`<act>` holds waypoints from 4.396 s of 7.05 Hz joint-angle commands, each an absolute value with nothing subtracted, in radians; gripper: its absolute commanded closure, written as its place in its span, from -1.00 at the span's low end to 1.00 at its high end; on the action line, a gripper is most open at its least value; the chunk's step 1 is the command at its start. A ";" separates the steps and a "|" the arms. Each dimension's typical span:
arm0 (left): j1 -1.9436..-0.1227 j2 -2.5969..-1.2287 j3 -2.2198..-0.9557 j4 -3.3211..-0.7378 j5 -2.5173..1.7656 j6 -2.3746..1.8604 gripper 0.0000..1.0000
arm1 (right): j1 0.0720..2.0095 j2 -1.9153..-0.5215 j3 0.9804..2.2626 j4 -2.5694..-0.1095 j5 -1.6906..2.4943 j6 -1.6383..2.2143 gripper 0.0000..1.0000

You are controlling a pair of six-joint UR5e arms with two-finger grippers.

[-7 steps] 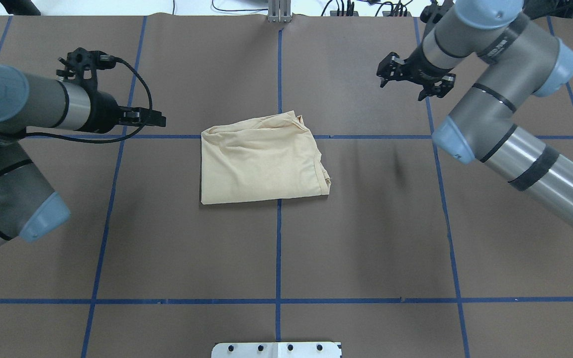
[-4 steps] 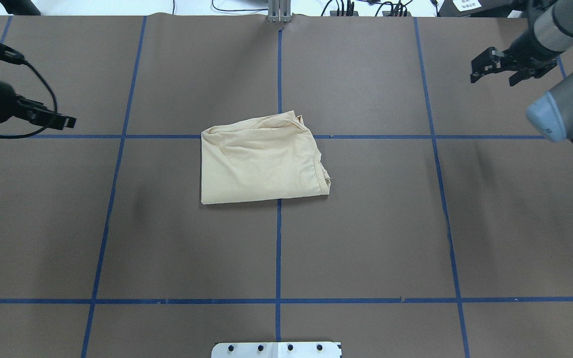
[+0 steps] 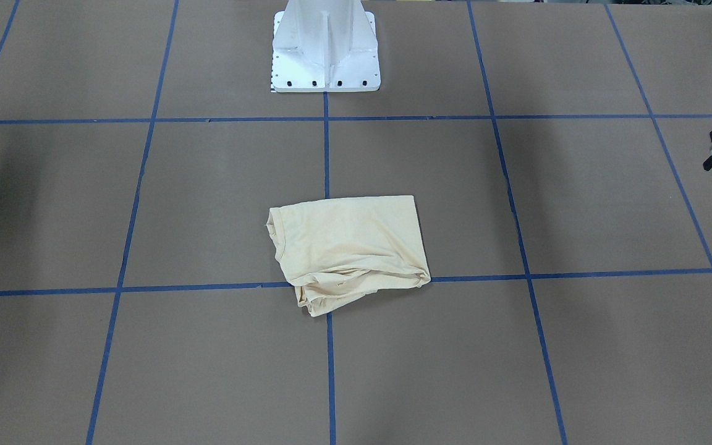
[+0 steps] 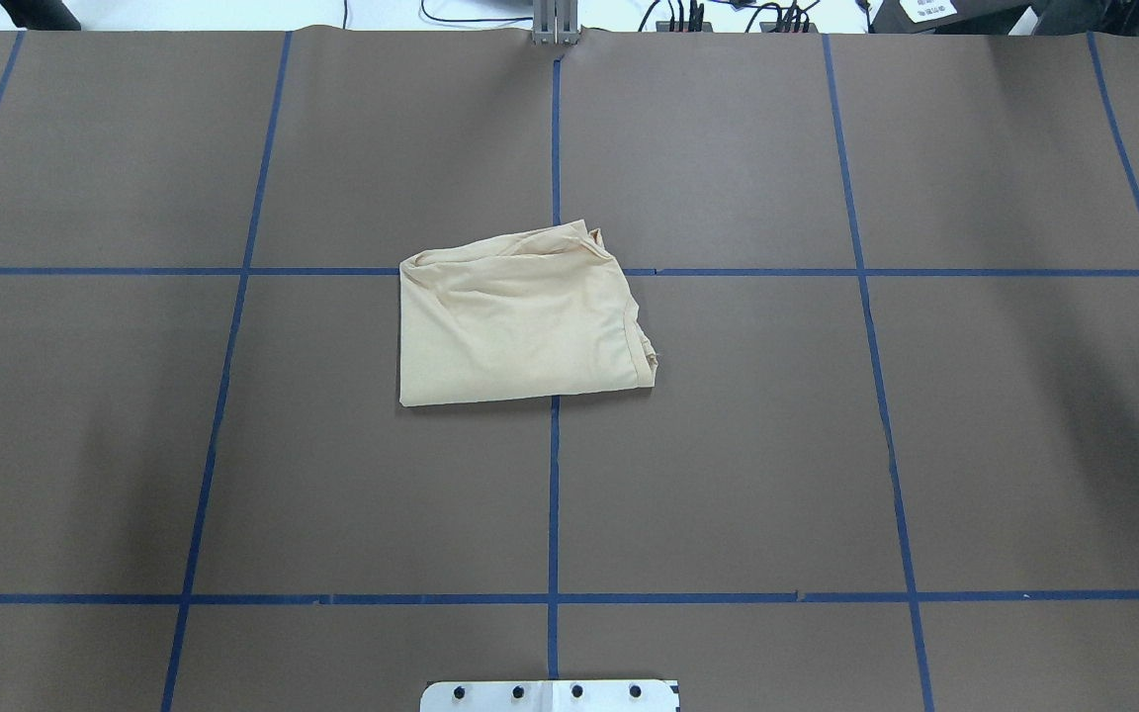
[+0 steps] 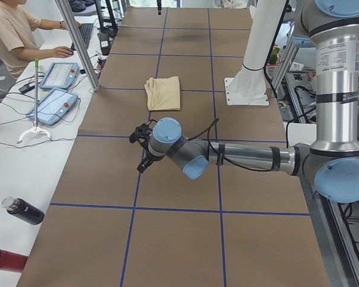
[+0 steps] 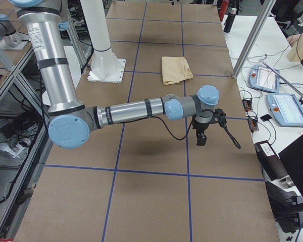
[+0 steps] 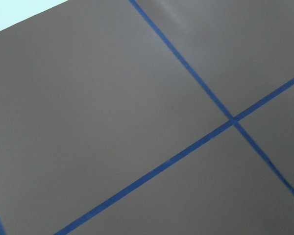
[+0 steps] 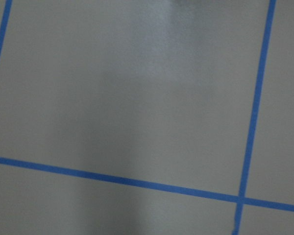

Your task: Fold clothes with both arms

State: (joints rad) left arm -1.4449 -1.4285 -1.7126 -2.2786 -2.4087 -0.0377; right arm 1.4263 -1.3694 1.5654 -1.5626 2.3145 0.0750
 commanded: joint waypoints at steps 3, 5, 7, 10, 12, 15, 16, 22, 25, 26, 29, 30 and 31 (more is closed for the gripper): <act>-1.546 -1.335 -1.726 -2.276 -2.375 -0.006 -0.99 | 1.486 -1.574 1.704 -1.666 2.329 -0.081 -1.00; -1.546 -1.318 -1.732 -2.281 -2.382 -0.002 -0.99 | 1.486 -1.577 1.706 -1.666 2.326 -0.087 -1.00; -1.548 -1.318 -1.744 -2.255 -2.405 -0.006 -0.99 | 1.517 -1.577 1.696 -1.655 2.339 -0.092 -1.00; -1.565 -1.315 -1.769 -2.235 -2.402 -0.006 -0.99 | 1.568 -1.578 1.684 -1.652 2.477 -0.083 -1.00; -1.568 -1.316 -1.827 -2.235 -2.401 -0.006 -0.99 | 1.572 -1.591 1.683 -1.651 2.462 -0.086 -1.00; -1.560 -1.310 -1.833 -2.237 -2.411 -0.005 -0.99 | 1.574 -1.592 1.687 -1.651 2.456 -0.083 -1.00; -1.560 -1.312 -1.835 -2.238 -2.413 -0.005 -0.99 | 1.574 -1.592 1.686 -1.651 2.457 -0.084 -1.00; -1.560 -1.308 -1.848 -2.246 -2.424 -0.005 -0.99 | 1.574 -1.575 1.695 -1.651 2.477 -0.083 -1.00; -1.560 -1.319 -1.850 -2.247 -2.425 -0.005 -0.99 | 1.574 -1.575 1.695 -1.651 2.491 -0.083 -1.00; -1.560 -1.319 -1.850 -2.247 -2.425 -0.005 -0.99 | 1.575 -1.574 1.695 -1.649 2.491 -0.083 -1.00; -1.560 -1.322 -1.855 -2.247 -2.430 -0.003 -0.99 | 1.574 -1.574 1.695 -1.649 2.496 -0.083 -1.00; -1.560 -1.322 -1.856 -2.250 -2.431 -0.003 -0.99 | 1.575 -1.574 1.695 -1.649 2.496 -0.083 -1.00; -1.560 -1.322 -1.858 -2.250 -2.430 -0.003 -0.99 | 1.574 -1.574 1.695 -1.649 2.496 -0.083 -1.00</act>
State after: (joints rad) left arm -1.5600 -1.3222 -1.8556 -2.2493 -2.4302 -0.0032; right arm 1.5743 -1.5741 1.6951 -1.6492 2.4957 -0.0828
